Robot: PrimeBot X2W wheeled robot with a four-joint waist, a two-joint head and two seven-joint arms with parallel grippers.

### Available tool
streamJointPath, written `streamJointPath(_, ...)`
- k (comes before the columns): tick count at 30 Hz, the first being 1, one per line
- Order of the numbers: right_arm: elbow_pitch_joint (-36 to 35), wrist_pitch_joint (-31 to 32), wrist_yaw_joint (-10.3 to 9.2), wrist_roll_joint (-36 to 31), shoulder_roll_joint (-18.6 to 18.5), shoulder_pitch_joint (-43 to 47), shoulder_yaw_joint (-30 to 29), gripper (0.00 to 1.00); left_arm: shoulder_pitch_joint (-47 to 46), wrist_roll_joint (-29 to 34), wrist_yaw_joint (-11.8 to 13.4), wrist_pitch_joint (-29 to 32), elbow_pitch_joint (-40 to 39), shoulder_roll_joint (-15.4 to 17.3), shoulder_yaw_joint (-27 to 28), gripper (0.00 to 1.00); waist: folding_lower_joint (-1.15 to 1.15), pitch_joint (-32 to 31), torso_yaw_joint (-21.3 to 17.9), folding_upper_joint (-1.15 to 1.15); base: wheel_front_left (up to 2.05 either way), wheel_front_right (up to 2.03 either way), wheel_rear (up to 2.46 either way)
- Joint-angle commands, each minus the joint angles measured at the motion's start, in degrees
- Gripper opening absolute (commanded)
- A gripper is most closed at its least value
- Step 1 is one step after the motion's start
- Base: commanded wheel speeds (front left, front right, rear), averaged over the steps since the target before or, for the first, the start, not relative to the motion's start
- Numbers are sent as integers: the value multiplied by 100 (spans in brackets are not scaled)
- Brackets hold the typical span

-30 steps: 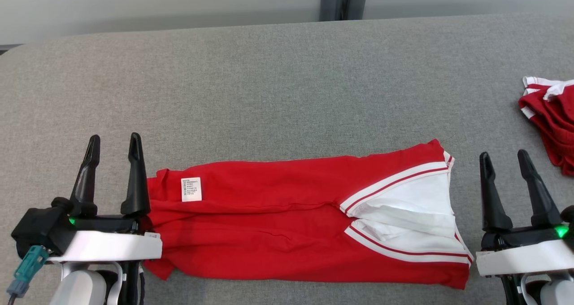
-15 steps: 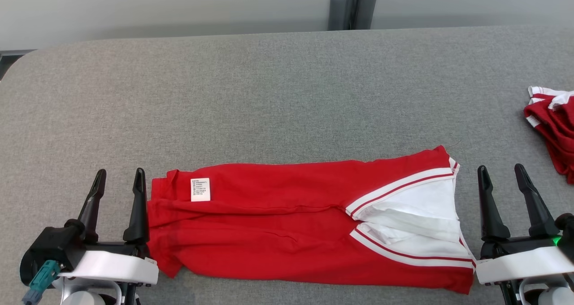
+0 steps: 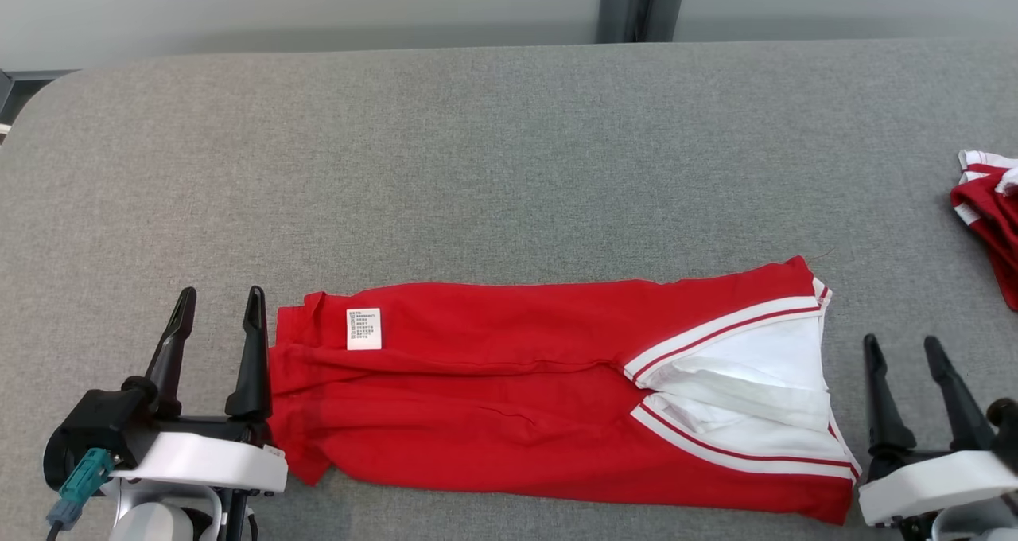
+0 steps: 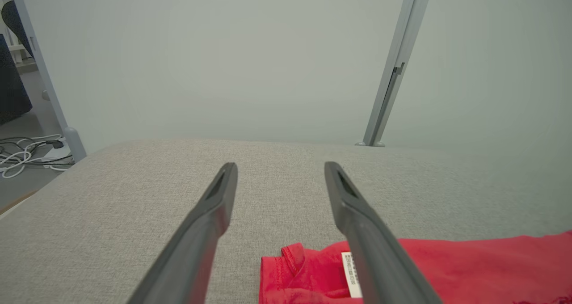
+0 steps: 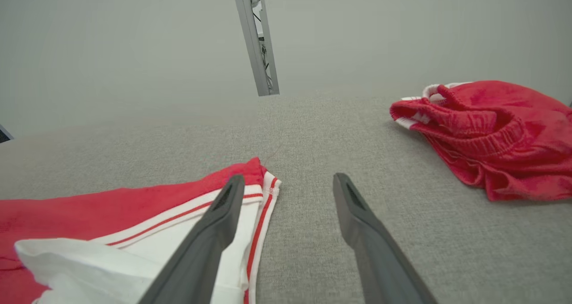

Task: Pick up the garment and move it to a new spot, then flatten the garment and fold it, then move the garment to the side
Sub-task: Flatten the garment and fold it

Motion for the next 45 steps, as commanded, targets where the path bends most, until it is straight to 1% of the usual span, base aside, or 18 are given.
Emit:
streamJointPath(1, 124, 7, 1, 28, -21, -56, 31, 100, -123, 40, -45, -6, 16, -3, 28, 100, 0, 27, 12, 0, 0, 0, 0)
streamJointPath(9, 1071, 94, 1, 370, -6, -378, 608, 100, -251, 122, -140, -6, 113, -95, 55, 100, 0, 148, 43, 0, 0, 0, 0)
streamJointPath(14, 1609, 528, 2, 651, -39, -464, 1062, 100, -282, 151, -192, -6, 192, -148, 74, 100, 0, 173, 71, 0, 0, 0, 0)
streamJointPath(18, 1853, 836, 9, 888, -103, -472, 1443, 100, -307, 170, -219, -6, 235, -178, 110, 100, 0, 177, 69, 0, 0, 0, 0)
streamJointPath(19, 1870, 844, 8, 948, -126, -507, 1503, 69, -314, 179, -232, -6, 243, -187, 118, 100, 0, 182, 66, 0, 0, 0, 0)
streamJointPath(20, 1899, 930, 9, 989, -158, -529, 1598, 12, -323, 190, -247, -6, 248, -193, 129, 100, 0, 184, 62, 0, 0, 0, 0)
streamJointPath(21, 1903, 940, 15, 1024, -181, -546, 1649, 0, -329, 197, -242, -6, 253, -196, 141, 100, 0, 187, 56, 0, 0, 0, 0)
streamJointPath(24, 1879, 925, 1, 1127, -291, -637, 1750, 0, -357, 230, -268, -6, 268, -207, 169, 100, 0, 198, 49, 0, 0, 0, 0)
streamJointPath(29, 1782, 811, -1, 1315, -481, -738, 1736, 0, -368, 262, -298, -6, 287, -237, 194, 100, 0, 187, 55, 0, 0, 0, 0)
streamJointPath(30, 1748, 746, -20, 1376, -618, -733, 1673, 0, -364, 268, -314, -6, 295, -248, 213, 100, 0, 178, 57, 0, 0, 0, 0)
streamJointPath(37, 1665, 664, -25, 1486, -1060, -592, 1399, 0, -336, 343, -326, -6, 325, -267, 294, 100, 0, 163, 14, 0, 0, 0, 0)
streamJointPath(41, 1619, 590, -22, 1459, -1369, -469, 1090, 0, -337, 369, -318, -6, 325, -288, 340, 100, 0, 172, -37, 0, 0, 0, 0)
streamJointPath(45, 1495, 604, -12, 1452, -1603, -365, 832, 0, -352, 404, -332, -6, 336, -298, 370, 100, 0, 168, -100, 0, 0, 0, 0)
